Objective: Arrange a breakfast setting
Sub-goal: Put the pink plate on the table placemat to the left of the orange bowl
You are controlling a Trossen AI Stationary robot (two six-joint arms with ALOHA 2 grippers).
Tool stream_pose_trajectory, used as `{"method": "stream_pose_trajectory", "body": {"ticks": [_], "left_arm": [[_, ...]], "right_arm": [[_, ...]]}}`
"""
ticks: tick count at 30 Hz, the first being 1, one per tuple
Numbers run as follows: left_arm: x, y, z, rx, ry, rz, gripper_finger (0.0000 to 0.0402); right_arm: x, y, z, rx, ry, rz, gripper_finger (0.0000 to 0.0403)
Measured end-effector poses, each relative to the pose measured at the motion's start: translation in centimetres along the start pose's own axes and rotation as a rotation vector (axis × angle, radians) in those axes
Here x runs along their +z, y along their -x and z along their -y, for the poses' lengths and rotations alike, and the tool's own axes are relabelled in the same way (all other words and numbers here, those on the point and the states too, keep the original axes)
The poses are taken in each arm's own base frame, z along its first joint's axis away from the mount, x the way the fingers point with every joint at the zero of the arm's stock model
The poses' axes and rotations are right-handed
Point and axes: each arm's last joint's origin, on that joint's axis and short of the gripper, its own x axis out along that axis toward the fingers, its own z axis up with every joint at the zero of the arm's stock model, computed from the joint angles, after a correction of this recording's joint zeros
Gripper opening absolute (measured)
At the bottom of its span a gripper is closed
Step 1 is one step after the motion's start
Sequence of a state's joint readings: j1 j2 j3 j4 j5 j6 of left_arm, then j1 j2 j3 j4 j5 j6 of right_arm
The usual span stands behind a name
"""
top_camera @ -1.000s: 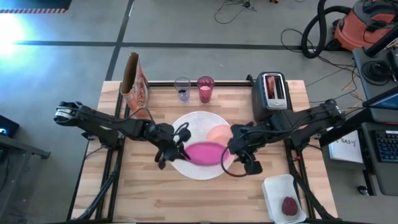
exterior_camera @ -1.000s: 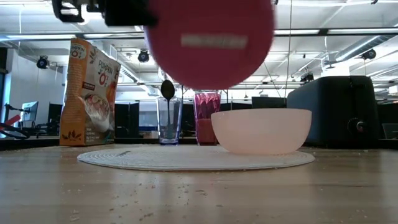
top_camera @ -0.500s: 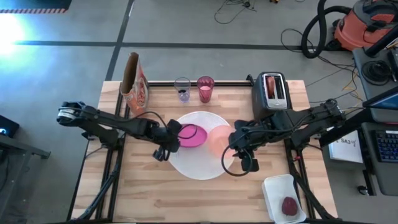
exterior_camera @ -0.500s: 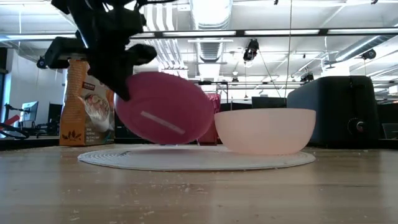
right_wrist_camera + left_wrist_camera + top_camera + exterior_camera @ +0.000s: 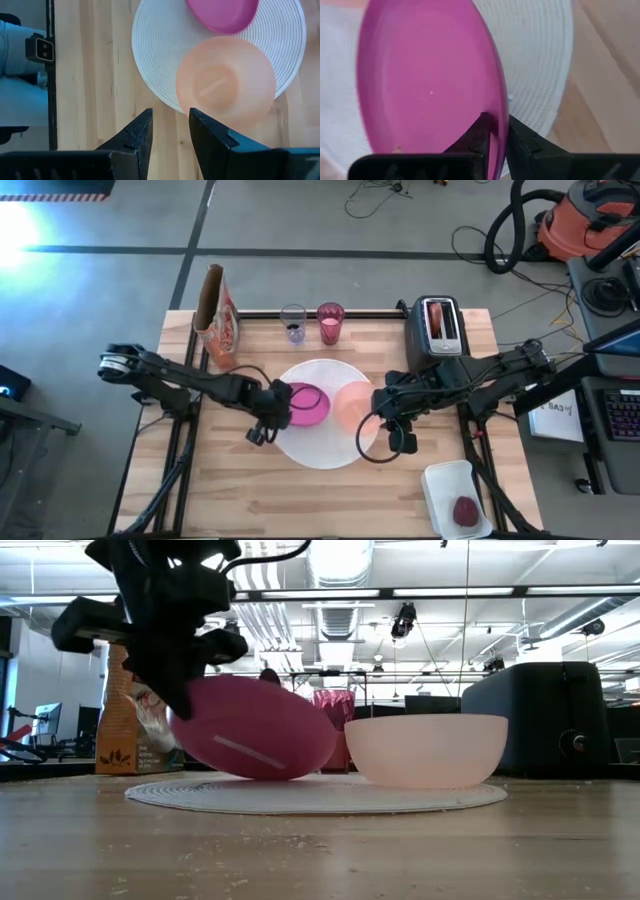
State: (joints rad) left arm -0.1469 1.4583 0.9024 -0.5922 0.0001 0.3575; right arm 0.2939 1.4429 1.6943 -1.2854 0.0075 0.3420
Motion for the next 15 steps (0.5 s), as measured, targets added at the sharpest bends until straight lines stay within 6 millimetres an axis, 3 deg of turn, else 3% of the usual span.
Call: {"method": "stream_pose_trajectory", "body": {"ticks": [9, 15], "left_arm": [[0.1, -2.0, 0.5, -0.041, 0.079, -0.051, 0.0029], [0.0, -2.3, 0.6, -0.054, 0.104, -0.067, 0.0056]], "right_arm": [[0.0, 0.0, 0.0, 0.003, 0.0, -0.002, 0.0121], [0.0, 0.0, 0.0, 0.003, 0.0, -0.006, 0.0126]]}}
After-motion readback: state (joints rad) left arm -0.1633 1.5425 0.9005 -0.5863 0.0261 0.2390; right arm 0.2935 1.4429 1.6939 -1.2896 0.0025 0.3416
